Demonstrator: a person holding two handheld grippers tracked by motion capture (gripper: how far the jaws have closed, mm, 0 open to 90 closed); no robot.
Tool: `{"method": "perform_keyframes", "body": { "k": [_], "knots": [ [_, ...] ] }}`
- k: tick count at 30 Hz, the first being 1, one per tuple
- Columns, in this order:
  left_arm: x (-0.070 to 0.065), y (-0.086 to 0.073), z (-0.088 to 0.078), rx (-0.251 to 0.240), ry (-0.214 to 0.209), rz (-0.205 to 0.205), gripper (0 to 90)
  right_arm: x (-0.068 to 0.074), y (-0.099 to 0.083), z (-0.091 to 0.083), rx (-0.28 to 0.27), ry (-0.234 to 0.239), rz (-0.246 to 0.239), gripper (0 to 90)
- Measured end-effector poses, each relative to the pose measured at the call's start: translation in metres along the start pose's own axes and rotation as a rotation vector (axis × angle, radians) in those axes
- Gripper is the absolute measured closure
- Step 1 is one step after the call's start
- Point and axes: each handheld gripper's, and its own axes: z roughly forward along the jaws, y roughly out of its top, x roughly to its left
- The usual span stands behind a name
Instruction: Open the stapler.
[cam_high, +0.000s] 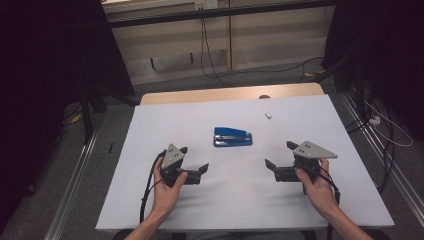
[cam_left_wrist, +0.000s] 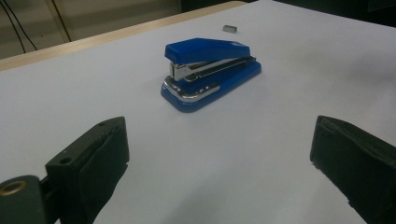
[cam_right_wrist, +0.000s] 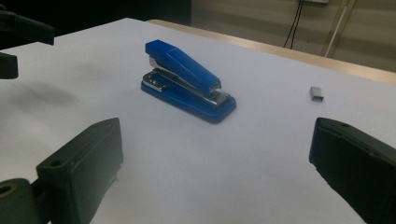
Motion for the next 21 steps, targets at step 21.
{"method": "perform_keyframes", "body": {
  "k": [21],
  "knots": [
    [0.018, 0.015, 0.021, 0.03, 0.046, -0.013, 5.4, 0.008, 0.019, 0.03, -0.024, 0.017, -0.034, 5.0]
  ]
}}
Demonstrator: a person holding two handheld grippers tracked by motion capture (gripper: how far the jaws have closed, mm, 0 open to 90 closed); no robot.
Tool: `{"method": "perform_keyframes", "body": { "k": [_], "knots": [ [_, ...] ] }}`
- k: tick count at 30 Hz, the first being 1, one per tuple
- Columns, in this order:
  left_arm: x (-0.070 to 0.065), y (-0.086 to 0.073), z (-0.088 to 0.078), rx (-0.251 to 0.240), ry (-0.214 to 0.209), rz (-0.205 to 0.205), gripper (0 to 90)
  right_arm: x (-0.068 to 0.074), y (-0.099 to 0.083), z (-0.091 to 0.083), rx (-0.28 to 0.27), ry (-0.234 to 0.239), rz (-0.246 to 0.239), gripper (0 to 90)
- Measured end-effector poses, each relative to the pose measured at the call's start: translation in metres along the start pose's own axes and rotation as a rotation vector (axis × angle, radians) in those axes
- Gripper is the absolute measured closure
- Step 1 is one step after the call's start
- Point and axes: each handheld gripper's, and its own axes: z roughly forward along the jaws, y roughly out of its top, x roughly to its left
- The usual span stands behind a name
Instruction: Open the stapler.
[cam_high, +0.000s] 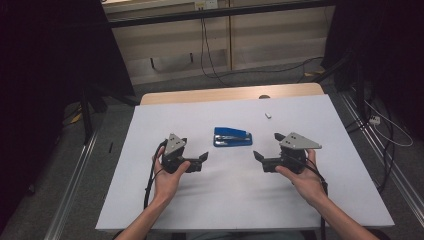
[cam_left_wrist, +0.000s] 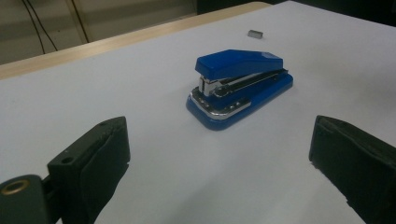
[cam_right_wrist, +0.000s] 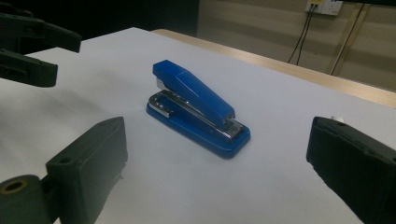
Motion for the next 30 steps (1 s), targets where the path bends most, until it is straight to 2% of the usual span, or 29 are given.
{"method": "perform_keyframes", "body": {
  "k": [3, 6, 7, 8, 9, 10, 13, 15, 19, 22, 24, 25, 27, 29, 30],
  "knots": [
    [-0.001, 0.002, 0.005, 0.019, -0.01, 0.018, 5.3, 0.001, 0.003, 0.006, 0.004, 0.012, -0.001, 5.8],
    [0.0, 0.005, 0.009, 0.01, -0.001, 0.02, 5.3, 0.002, 0.007, 0.011, 0.025, 0.017, -0.003, 8.3],
    [0.002, 0.007, 0.013, -0.007, -0.032, -0.005, 6.0, 0.002, 0.011, 0.016, 0.038, 0.02, -0.004, 8.7],
    [0.002, 0.007, 0.013, -0.007, -0.032, -0.005, 6.5, 0.002, 0.011, 0.016, 0.038, 0.02, -0.004, 8.7],
    [0.005, 0.012, 0.018, 0.019, -0.052, -0.012, 6.5, 0.002, 0.015, 0.021, 0.067, 0.028, -0.004, 9.9],
    [0.005, 0.012, 0.018, 0.019, -0.052, -0.012, 6.5, 0.002, 0.015, 0.021, 0.067, 0.028, -0.004, 9.9],
    [0.007, 0.015, 0.022, -0.035, -0.033, -0.029, 7.9, -0.001, 0.021, 0.03, 0.062, 0.051, 0.01, 10.3],
    [0.009, 0.018, 0.025, -0.017, -0.055, -0.039, 7.9, -0.002, 0.025, 0.035, 0.062, 0.054, 0.006, 10.4],
    [0.012, 0.024, 0.031, -0.012, -0.041, -0.019, 7.9, -0.003, 0.031, 0.045, 0.05, 0.065, 0.002, 11.1],
    [0.015, 0.025, 0.035, -0.005, -0.055, -0.033, 7.8, -0.004, 0.034, 0.051, 0.073, 0.063, 0.008, 9.9],
    [0.016, 0.024, 0.044, -0.001, -0.039, -0.004, 7.8, -0.004, 0.035, 0.056, 0.094, 0.064, 0.01, 10.9],
    [0.017, 0.024, 0.046, 0.003, -0.037, 0.006, 7.8, -0.004, 0.035, 0.059, 0.101, 0.057, -0.003, 11.4],
    [0.02, 0.025, 0.049, -0.006, -0.034, 0.004, 7.8, -0.004, 0.035, 0.064, 0.107, 0.067, -0.019, 7.8],
    [0.022, 0.028, 0.053, -0.009, -0.018, -0.009, 5.8, -0.002, 0.036, 0.07, 0.105, 0.082, -0.017, 8.4],
    [0.024, 0.03, 0.055, -0.004, -0.013, -0.003, 5.9, -0.001, 0.037, 0.072, 0.103, 0.08, -0.02, 9.3]
  ]
}}
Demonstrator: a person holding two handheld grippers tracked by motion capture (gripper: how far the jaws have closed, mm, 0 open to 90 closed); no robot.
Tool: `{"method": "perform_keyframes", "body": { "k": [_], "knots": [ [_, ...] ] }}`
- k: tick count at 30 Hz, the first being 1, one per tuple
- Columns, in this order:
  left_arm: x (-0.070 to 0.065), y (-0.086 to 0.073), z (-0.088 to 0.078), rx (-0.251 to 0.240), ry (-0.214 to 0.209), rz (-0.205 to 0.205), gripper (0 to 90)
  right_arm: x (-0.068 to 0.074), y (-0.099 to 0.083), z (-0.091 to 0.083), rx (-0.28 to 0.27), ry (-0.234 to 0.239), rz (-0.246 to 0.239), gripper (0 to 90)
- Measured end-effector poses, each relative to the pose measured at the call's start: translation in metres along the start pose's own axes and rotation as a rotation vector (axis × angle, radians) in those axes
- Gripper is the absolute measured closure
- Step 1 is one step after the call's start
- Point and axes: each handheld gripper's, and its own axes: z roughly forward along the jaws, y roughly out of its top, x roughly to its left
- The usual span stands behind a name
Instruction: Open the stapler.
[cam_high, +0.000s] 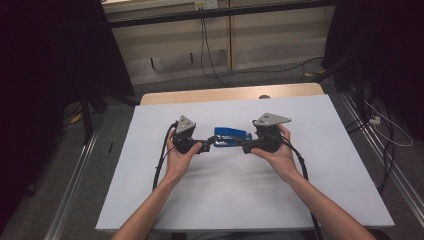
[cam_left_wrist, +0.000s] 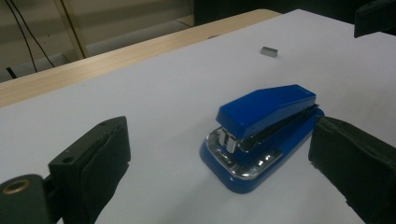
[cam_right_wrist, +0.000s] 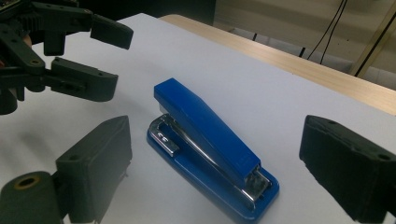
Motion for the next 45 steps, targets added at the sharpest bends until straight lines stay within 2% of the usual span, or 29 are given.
{"method": "perform_keyframes", "body": {
  "k": [2, 3, 4, 5, 6, 7, 8, 9, 10, 11, 12, 13, 14, 16, 18, 19, 20, 23, 24, 25, 30, 34, 37, 40, 41, 44, 45],
  "knots": [
    [0.002, 0.002, 0.003, -0.002, 0.012, 0.013, 6.1, 0.001, 0.001, 0.005, 0.003, 0.001, 0.001, 11.9],
    [0.004, 0.002, 0.005, -0.011, 0.009, 0.009, 6.1, 0.0, 0.002, 0.008, 0.007, 0.002, 0.011, 17.1],
    [0.004, 0.002, 0.005, -0.011, 0.009, 0.009, 6.2, 0.0, 0.002, 0.008, 0.007, 0.002, 0.011, 17.1],
    [0.007, -0.001, 0.007, 0.001, 0.005, -0.008, 6.2, -0.001, 0.002, 0.013, -0.005, 0.002, 0.011, 26.5],
    [0.007, -0.001, 0.007, 0.001, 0.005, -0.008, 6.0, -0.001, 0.002, 0.013, -0.005, 0.002, 0.011, 26.5],
    [0.009, -0.005, 0.009, 0.042, 0.022, -0.001, 5.8, -0.001, 0.001, 0.016, -0.009, -0.001, 0.013, 32.0],
    [0.009, -0.005, 0.009, 0.042, 0.022, -0.001, 5.8, -0.001, 0.001, 0.016, -0.009, -0.001, 0.013, 32.0],
    [0.011, -0.007, 0.01, 0.066, 0.051, -0.022, 5.8, -0.002, 0.0, 0.02, -0.01, 0.018, 0.021, 39.2],
    [0.011, -0.007, 0.01, 0.066, 0.051, -0.022, 5.9, -0.002, 0.0, 0.02, -0.01, 0.018, 0.021, 39.2],
    [0.011, -0.008, 0.011, 0.059, 0.034, -0.042, 5.8, -0.001, -0.002, 0.023, -0.006, 0.036, 0.028, 45.8],
    [0.011, -0.007, 0.01, 0.058, 0.022, -0.041, 5.8, -0.001, -0.002, 0.023, -0.006, 0.036, 0.028, 45.8],
    [0.011, -0.006, 0.009, 0.058, 0.025, -0.027, 6.6, 0.0, -0.004, 0.025, 0.006, 0.045, 0.025, 51.3],
    [0.011, -0.006, 0.009, 0.058, 0.025, -0.027, 6.6, 0.0, -0.004, 0.025, 0.006, 0.045, 0.025, 51.3],
    [0.008, -0.004, 0.008, 0.046, 0.025, -0.025, 6.6, 0.002, -0.006, 0.03, 0.023, 0.066, 0.017, 63.1],
    [0.008, -0.004, 0.007, 0.045, 0.034, -0.024, 6.4, 0.002, -0.007, 0.031, 0.026, 0.069, 0.01, 65.5],
    [0.008, -0.005, 0.008, 0.031, 0.029, -0.038, 6.3, 0.004, -0.007, 0.032, 0.024, 0.066, 0.008, 73.5],
    [0.008, -0.005, 0.008, 0.034, 0.015, -0.031, 6.3, 0.004, -0.007, 0.033, 0.023, 0.066, 0.009, 76.0],
    [0.005, -0.006, 0.01, 0.045, 0.019, -0.002, 6.4, 0.003, -0.008, 0.034, 0.023, 0.077, 0.008, 84.9],
    [0.005, -0.006, 0.01, 0.045, 0.019, -0.002, 6.4, 0.003, -0.008, 0.034, 0.023, 0.077, 0.008, 84.9],
    [0.004, -0.006, 0.011, 0.043, 0.021, 0.008, 6.4, 0.003, -0.008, 0.036, 0.03, 0.09, 0.003, 89.7],
    [0.001, -0.007, 0.012, 0.047, 0.014, 0.027, 9.3, 0.005, -0.01, 0.038, 0.057, 0.094, -0.017, 90.0],
    [0.001, -0.009, 0.014, 0.066, 0.002, 0.021, 24.3, 0.003, -0.012, 0.041, 0.073, 0.093, -0.015, 90.0],
    [0.0, -0.011, 0.016, 0.054, -0.004, -0.013, 29.8, 0.004, -0.014, 0.044, 0.089, 0.099, -0.009, 90.0],
    [0.0, -0.01, 0.015, 0.054, -0.009, -0.003, 42.9, 0.005, -0.015, 0.045, 0.1, 0.101, -0.015, 90.0],
    [0.0, -0.01, 0.014, 0.049, -0.015, -0.022, 48.2, 0.005, -0.016, 0.047, 0.107, 0.099, -0.017, 90.0],
    [0.001, -0.011, 0.014, 0.06, -0.021, -0.015, 55.8, 0.005, -0.016, 0.048, 0.116, 0.099, -0.02, 90.0],
    [0.001, -0.012, 0.014, 0.068, -0.023, -0.009, 55.8, 0.005, -0.017, 0.049, 0.121, 0.099, -0.023, 90.0]
  ]
}}
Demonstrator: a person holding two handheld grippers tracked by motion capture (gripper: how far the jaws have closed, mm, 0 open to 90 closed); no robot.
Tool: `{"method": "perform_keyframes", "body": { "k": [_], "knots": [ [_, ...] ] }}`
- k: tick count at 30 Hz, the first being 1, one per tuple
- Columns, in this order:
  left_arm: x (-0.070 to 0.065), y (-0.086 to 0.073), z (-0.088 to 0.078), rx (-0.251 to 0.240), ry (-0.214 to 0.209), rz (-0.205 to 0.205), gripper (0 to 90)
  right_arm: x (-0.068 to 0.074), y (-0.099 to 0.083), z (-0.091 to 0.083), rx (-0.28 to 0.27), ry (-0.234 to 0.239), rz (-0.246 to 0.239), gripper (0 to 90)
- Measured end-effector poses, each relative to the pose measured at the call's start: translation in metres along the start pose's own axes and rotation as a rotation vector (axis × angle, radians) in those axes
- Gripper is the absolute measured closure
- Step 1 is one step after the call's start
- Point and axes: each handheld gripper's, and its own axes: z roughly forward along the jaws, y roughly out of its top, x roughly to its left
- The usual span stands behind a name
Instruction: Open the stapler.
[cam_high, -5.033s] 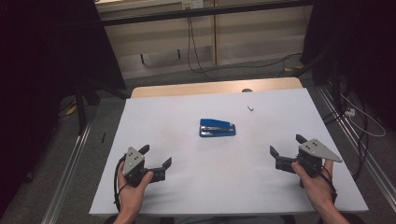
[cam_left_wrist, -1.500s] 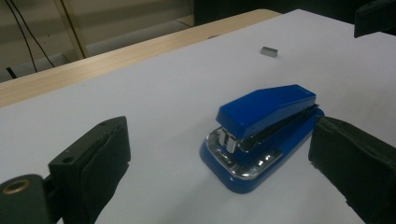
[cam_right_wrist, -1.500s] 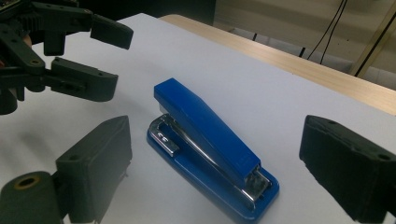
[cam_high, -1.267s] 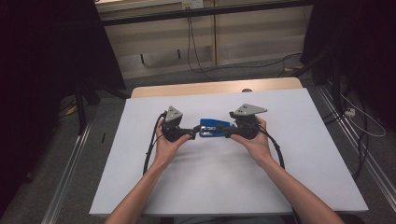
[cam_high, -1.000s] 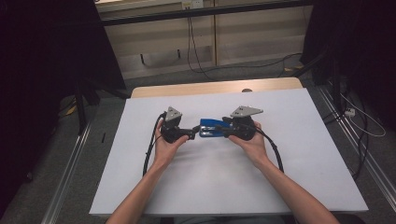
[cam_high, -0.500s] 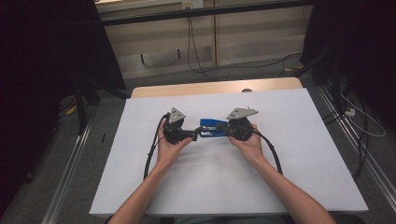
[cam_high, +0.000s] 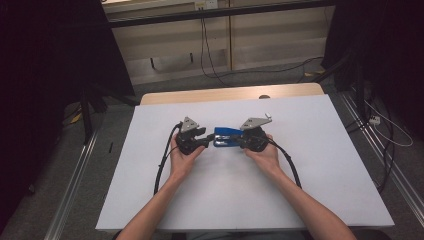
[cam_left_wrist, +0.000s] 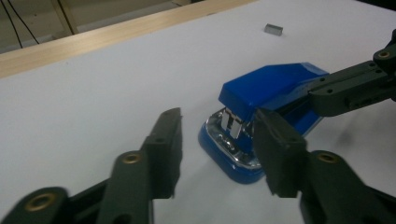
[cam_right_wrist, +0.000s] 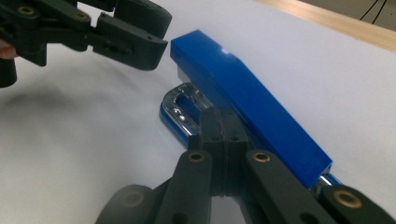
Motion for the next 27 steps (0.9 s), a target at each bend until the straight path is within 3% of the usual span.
{"method": "perform_keyframes", "body": {
  "k": [3, 4, 8, 10, 12, 27],
  "knots": [
    [0.0, -0.002, 0.001, 0.008, 0.008, 0.005, 69.5, 0.001, -0.002, 0.003, 0.018, 0.003, -0.013, 90.0],
    [0.001, -0.002, 0.0, 0.002, 0.008, 0.005, 77.8, 0.002, -0.002, 0.005, 0.024, 0.004, -0.016, 90.0],
    [0.002, -0.002, 0.001, -0.013, 0.002, 0.004, 82.9, 0.002, -0.003, 0.007, 0.031, 0.003, -0.014, 90.0],
    [0.003, -0.003, 0.002, 0.003, 0.002, 0.003, 90.0, 0.002, -0.002, 0.009, 0.041, -0.003, -0.012, 90.0],
    [0.004, -0.004, 0.003, 0.008, 0.002, -0.009, 90.0, 0.002, -0.002, 0.01, 0.048, -0.008, -0.016, 90.0],
    [-0.003, -0.002, 0.01, 0.031, -0.017, 0.013, 90.0, 0.003, -0.003, 0.017, 0.083, -0.015, -0.003, 90.0]
  ]
}}
